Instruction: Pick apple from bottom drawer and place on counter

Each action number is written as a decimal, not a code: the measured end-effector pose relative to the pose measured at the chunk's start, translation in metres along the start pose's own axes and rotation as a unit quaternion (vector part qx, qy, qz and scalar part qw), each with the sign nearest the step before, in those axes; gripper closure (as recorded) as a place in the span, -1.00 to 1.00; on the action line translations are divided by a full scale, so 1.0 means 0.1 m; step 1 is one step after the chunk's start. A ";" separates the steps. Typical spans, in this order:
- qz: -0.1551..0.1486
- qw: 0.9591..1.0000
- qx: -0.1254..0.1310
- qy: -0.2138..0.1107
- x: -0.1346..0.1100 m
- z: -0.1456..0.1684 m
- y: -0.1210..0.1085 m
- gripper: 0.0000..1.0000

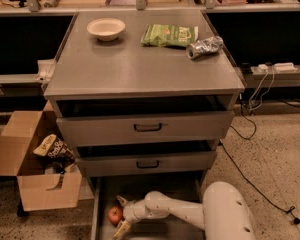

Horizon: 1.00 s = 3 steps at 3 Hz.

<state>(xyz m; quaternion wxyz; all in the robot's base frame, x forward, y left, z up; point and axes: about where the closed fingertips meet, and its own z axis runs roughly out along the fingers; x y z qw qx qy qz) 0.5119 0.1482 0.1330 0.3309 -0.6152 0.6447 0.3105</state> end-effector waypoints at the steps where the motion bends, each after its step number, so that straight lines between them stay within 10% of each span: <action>1: 0.005 1.000 -0.005 0.005 0.01 0.07 -0.03 -0.48; 3: 0.007 1.000 -0.010 0.007 0.01 0.12 -0.03 0.45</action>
Offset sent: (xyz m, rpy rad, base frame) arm 0.0075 0.0091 -0.0103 -0.0201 0.0294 0.0062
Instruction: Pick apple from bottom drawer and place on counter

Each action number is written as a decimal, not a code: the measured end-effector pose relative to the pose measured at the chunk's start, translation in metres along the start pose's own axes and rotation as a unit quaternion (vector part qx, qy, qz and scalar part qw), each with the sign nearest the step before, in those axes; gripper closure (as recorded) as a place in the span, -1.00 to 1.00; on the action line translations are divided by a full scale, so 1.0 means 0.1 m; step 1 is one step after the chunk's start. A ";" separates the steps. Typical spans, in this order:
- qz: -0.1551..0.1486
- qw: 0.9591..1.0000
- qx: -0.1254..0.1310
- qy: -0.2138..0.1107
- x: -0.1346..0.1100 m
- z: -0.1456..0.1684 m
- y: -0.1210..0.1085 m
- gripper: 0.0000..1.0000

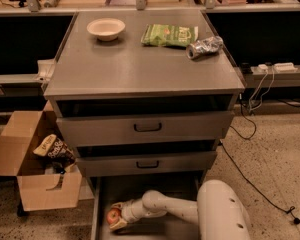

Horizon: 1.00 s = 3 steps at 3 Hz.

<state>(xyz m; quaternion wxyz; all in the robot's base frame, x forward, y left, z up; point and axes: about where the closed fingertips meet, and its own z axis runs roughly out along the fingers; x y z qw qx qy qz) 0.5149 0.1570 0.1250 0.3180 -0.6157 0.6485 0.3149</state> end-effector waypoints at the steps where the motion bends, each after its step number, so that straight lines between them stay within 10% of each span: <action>1: -0.001 0.999 0.001 -0.050 -0.22 -0.44 0.04 1.00; 3: 0.005 0.990 0.000 -0.140 -0.55 -1.31 0.07 1.00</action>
Offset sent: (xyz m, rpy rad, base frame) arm -0.0099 -0.0887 0.1555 0.3131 -0.0364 -0.0073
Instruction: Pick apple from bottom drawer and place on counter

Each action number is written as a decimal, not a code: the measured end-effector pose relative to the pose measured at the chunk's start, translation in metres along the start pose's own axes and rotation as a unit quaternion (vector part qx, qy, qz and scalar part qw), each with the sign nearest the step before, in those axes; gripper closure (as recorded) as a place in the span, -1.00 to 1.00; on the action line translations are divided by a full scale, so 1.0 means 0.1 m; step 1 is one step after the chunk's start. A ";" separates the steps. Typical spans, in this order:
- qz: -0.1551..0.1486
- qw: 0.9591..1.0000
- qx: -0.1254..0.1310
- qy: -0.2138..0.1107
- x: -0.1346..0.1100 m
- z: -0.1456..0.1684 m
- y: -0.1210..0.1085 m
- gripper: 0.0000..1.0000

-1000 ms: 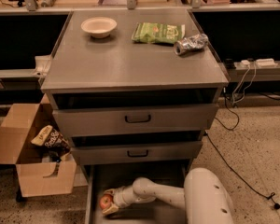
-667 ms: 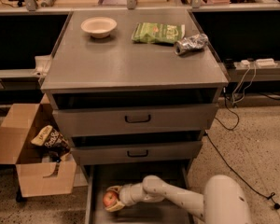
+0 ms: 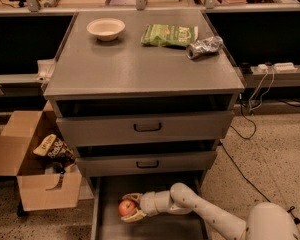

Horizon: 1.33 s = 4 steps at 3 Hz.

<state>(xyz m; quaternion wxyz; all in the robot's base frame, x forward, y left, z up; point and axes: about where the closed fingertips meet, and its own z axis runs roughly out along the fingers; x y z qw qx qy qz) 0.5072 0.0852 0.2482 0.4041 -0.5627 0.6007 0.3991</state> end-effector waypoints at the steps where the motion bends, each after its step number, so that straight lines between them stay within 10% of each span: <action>1: 0.003 1.000 -0.006 -0.007 -0.03 -0.04 0.04 1.00; 2: -0.003 0.999 -0.002 -0.032 -0.12 -0.10 0.05 1.00; 4: -0.081 0.990 0.017 -0.112 -1.09 -0.58 0.24 1.00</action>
Offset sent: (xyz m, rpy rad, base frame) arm -0.0034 -0.0137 0.0313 0.1271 -0.0340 -0.0072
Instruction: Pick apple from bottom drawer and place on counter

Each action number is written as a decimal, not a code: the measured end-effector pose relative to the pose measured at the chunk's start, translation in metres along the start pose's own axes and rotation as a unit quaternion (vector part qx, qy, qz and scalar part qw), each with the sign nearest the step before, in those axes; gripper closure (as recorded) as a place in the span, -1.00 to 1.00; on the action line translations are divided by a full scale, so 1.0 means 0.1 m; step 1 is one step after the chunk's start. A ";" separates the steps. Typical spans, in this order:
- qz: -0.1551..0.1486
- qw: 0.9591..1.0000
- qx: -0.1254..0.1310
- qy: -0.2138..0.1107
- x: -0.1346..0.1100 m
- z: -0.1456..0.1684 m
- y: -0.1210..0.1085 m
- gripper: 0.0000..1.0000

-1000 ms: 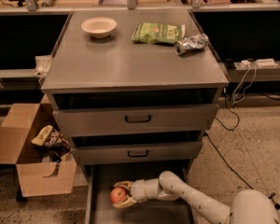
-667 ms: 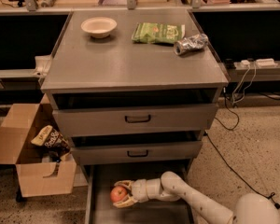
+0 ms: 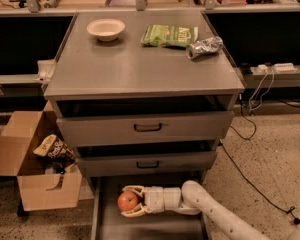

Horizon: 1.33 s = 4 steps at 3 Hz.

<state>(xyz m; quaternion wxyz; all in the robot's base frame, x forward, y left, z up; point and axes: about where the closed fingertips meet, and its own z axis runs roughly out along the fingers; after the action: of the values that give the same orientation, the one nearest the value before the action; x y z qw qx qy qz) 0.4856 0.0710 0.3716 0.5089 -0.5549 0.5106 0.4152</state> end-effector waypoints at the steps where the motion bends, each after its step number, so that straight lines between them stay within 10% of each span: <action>1: -0.050 0.998 0.003 -0.022 -0.74 -0.13 0.10 1.00; 4: -0.063 0.996 -0.016 -0.068 -1.14 -0.03 0.03 1.00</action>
Offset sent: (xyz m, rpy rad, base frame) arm -0.0128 -0.0049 0.0635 0.0332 -0.0912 0.0012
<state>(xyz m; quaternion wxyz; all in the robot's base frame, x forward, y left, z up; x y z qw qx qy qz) 0.4669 0.0846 0.4831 0.5587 -0.5643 0.4327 0.4268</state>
